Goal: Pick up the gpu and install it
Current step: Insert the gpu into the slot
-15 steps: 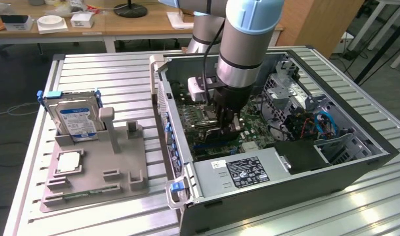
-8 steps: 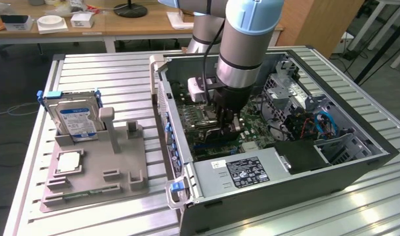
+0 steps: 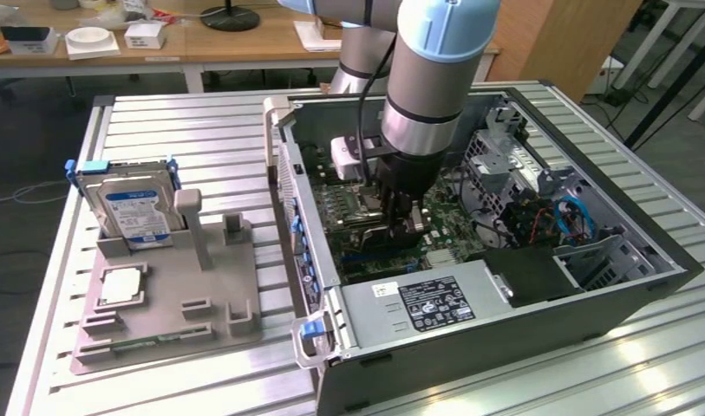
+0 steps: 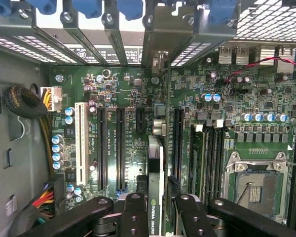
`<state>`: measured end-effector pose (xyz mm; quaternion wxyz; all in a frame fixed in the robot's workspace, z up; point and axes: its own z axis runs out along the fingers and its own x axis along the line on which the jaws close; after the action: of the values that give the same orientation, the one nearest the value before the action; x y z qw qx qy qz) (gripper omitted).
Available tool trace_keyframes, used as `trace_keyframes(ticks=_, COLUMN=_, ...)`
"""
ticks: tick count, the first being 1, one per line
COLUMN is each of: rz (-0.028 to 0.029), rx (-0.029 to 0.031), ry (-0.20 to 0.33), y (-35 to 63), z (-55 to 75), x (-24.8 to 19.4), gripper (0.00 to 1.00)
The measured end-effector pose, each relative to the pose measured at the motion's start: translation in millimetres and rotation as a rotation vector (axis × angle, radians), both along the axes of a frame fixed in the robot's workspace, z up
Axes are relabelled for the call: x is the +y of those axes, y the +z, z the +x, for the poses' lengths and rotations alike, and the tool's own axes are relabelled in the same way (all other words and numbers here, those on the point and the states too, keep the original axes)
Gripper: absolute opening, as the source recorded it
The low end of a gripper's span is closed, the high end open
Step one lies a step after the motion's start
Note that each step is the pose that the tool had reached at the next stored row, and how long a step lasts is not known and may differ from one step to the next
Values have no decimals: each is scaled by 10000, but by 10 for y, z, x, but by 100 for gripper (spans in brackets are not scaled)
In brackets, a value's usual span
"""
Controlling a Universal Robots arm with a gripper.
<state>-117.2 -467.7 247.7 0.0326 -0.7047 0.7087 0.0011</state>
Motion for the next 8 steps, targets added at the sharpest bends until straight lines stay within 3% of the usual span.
trace_keyframes(ticks=8, rz=0, rx=0, ry=0, y=-6, z=0, x=0, gripper=26)
